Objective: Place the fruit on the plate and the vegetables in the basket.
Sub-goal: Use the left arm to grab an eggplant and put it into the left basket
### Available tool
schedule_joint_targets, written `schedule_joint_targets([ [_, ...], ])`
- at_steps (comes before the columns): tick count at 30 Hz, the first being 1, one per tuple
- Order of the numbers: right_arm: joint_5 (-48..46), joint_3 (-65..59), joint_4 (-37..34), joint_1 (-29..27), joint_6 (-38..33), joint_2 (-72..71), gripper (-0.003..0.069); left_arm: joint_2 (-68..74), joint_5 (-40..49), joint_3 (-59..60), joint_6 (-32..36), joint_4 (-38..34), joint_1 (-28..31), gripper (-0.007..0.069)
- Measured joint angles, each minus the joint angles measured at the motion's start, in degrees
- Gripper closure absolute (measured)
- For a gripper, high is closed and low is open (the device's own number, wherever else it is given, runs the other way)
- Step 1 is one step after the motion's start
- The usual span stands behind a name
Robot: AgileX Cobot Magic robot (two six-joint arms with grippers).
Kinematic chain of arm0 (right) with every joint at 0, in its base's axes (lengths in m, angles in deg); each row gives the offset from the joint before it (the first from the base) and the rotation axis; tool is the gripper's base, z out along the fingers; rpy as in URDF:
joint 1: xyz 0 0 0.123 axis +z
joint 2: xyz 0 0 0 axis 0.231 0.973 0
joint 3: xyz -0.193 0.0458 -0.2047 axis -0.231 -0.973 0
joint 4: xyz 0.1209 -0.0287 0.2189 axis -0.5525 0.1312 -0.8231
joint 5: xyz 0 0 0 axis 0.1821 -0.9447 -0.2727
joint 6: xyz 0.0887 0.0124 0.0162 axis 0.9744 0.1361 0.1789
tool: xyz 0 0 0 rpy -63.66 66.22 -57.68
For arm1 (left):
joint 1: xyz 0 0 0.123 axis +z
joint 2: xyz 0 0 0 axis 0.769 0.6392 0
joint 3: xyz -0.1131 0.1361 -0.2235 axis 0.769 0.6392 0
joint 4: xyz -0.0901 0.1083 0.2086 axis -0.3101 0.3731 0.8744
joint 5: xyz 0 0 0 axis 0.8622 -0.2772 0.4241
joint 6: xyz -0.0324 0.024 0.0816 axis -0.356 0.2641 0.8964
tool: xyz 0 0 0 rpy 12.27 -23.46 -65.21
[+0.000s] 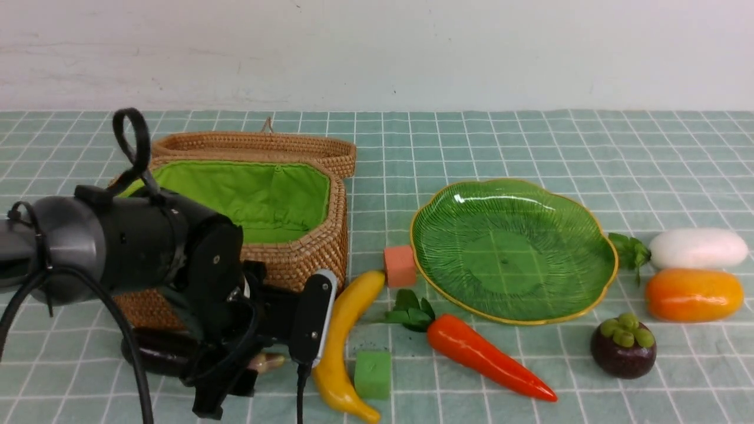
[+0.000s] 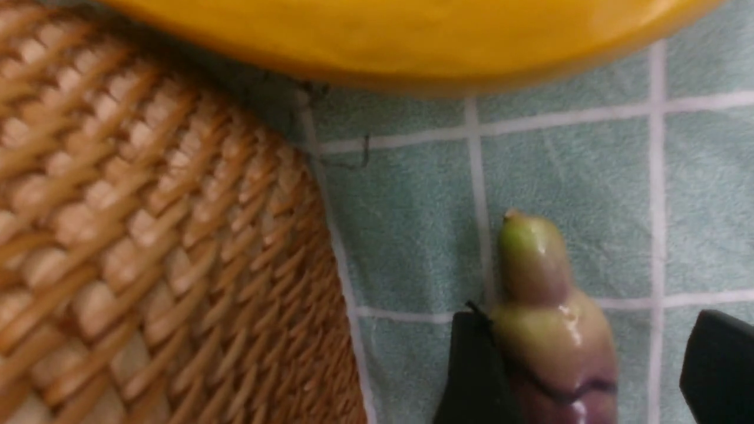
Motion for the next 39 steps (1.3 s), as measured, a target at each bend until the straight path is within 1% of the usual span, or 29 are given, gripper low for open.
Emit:
schedule_joint_targets([
  [4,0.0,0.0,-0.98,0.0,0.0,0.0,0.0545,0.69,-0.25,-0.05,-5.61,3.54,-0.17,0.0192],
  [8,0.0,0.0,-1.28,0.0,0.0,0.0,0.0543,1.84,0.8,-0.05,-7.02,4.57,-0.17,0.0217],
  [14,0.0,0.0,-1.97,0.0,0.0,0.0,0.0538,2.72,3.07,-0.28,-7.43,4.57,-0.17,0.0299],
  [15,0.0,0.0,-2.01,0.0,0.0,0.0,0.0538,2.78,3.31,-0.33,-7.43,4.52,-0.17,0.0316],
  [16,0.0,0.0,-2.02,0.0,0.0,0.0,0.0536,2.85,3.83,-0.47,-7.49,4.52,-0.17,0.0357],
  [17,0.0,0.0,-2.02,0.0,0.0,0.0,0.0536,2.85,4.26,-0.47,-7.49,4.52,-0.17,0.0368],
  [23,0.0,0.0,-2.09,0.0,0.0,0.0,0.0531,2.58,9.24,-0.47,-8.72,4.57,-1.22,0.0366],
  [25,0.0,0.0,-2.09,0.0,0.0,0.0,0.0529,1.32,11.9,-0.47,-10.41,4.51,-2.81,0.0366],
  [26,0.31,0.0,-2.24,0.0,0.0,0.0,0.0529,-1.68,15.14,-0.47,-13.54,4.15,-5.36,0.0366],
  [27,0.63,0.0,-2.36,0.0,0.0,0.0,0.0529,-3.23,17.1,-0.6,-15.32,4.01,-6.48,0.0366],
  [29,2.1,0.0,-2.75,0.0,0.0,0.0,0.0529,-8.32,21.54,-1.84,-21.8,3.64,-9.36,0.0366],
  [32,3.88,0.0,-2.93,0.0,0.0,0.0,0.0526,-12.34,23.68,-3.99,-26.24,4.2,-11.22,0.0366],
  [33,6.53,0.0,-2.97,0.0,0.0,0.0,0.0526,-15.26,23.56,-5.73,-28.13,5.84,-11.77,0.0366],
  [35,10.59,0.0,-2.97,0.0,0.0,0.0,0.0525,-18.3,20.98,-8.65,-29.78,9.97,-11.98,0.0366],
  [37,16.49,0.0,-2.45,0.0,0.0,0.0,0.0524,-20.01,15.14,-12.07,-30.84,17.1,-11.68,0.0366],
  [39,21.38,0.0,-1.9,0.0,0.0,0.0,0.0522,-19.79,10.33,-14.24,-31.64,21.19,-10.73,0.0366],
])
